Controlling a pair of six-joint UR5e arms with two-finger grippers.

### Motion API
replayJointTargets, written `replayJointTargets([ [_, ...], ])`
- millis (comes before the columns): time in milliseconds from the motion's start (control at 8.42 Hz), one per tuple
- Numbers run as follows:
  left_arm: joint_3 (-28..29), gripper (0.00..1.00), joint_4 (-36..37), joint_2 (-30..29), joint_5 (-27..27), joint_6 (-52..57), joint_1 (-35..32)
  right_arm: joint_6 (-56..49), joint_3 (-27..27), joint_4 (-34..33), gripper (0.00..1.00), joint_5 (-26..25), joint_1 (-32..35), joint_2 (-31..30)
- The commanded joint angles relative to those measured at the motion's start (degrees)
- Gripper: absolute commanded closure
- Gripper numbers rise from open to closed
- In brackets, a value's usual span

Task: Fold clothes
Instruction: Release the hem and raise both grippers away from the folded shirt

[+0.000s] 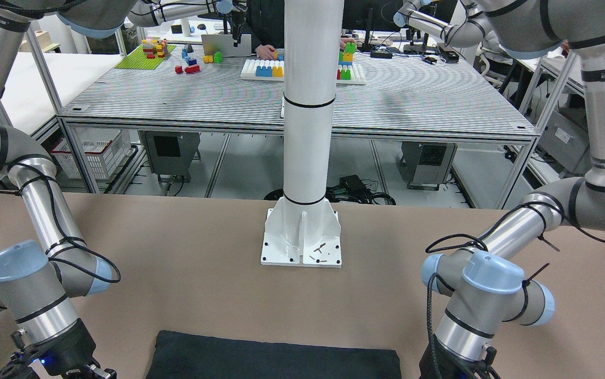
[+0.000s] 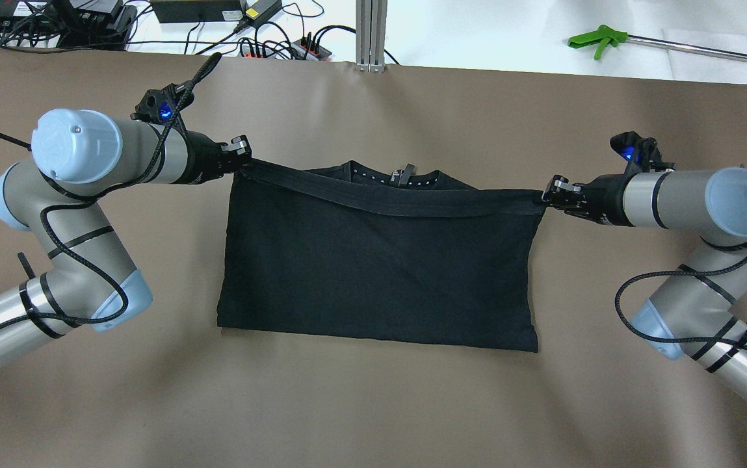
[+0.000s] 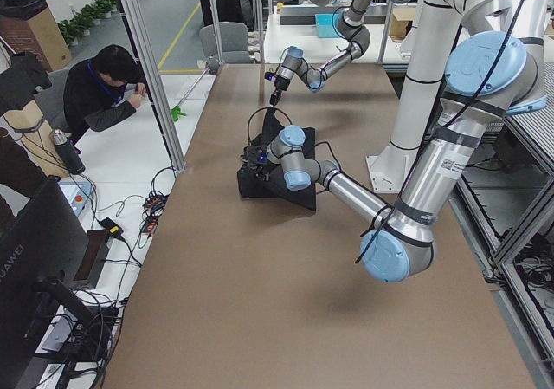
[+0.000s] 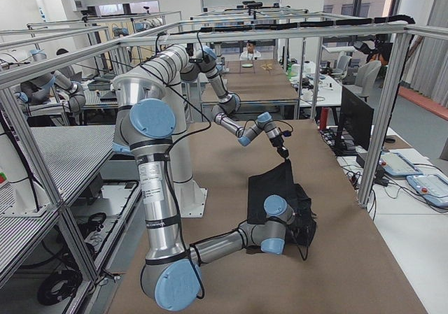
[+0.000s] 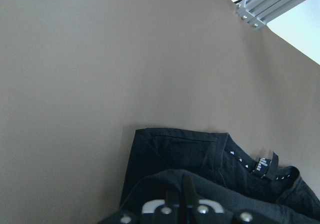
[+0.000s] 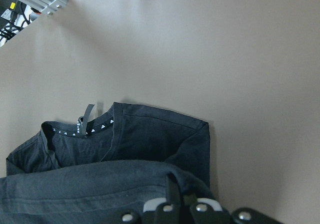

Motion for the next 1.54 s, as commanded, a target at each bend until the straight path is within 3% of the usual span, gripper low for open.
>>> replayJointTargets([
  [0, 0.47, 1.00, 0.08, -0.89, -0.06, -0.30, -0.13, -0.24, -0.26, -1.69, 1.00, -0.02, 0.06, 0.71],
  [119, 0.47, 1.00, 0.08, -0.89, -0.06, -0.22, -0.13, -0.50, -0.26, -1.78, 1.00, -0.02, 0.06, 0.71],
  [238, 0.47, 0.90, 0.00, -0.89, 0.38, -0.13, -0.13, -0.50, -0.26, -1.78, 0.92, -0.02, 0.06, 0.71],
  [356, 0.65, 0.63, 0.17, -0.89, 0.90, -0.30, -0.04, 0.28, -0.35, -1.86, 0.67, -0.02, 0.06, 0.71],
  [475, 1.78, 0.05, 0.00, -1.07, 0.91, 0.05, 0.04, 0.46, -0.87, -1.69, 0.07, -0.10, -0.02, 0.80],
  [832, 5.83, 0.06, -0.09, -3.87, 1.00, 0.14, -0.13, -0.24, -1.32, -1.69, 0.06, -0.19, -0.02, 0.88],
  [1069, 5.40, 0.06, -0.09, -4.06, 0.65, -0.13, -1.88, -0.06, -0.88, -1.95, 0.06, 0.68, -0.02, 0.80],
  [1188, 5.39, 0.06, 0.00, -4.06, 0.21, -0.13, -2.58, 0.37, -0.79, -2.30, 0.06, 2.69, -0.11, 0.45],
  [1426, 5.22, 0.06, 0.00, -4.14, 0.12, -0.13, -2.86, 0.73, 0.70, -3.70, 0.06, 11.44, -0.64, -1.04],
])
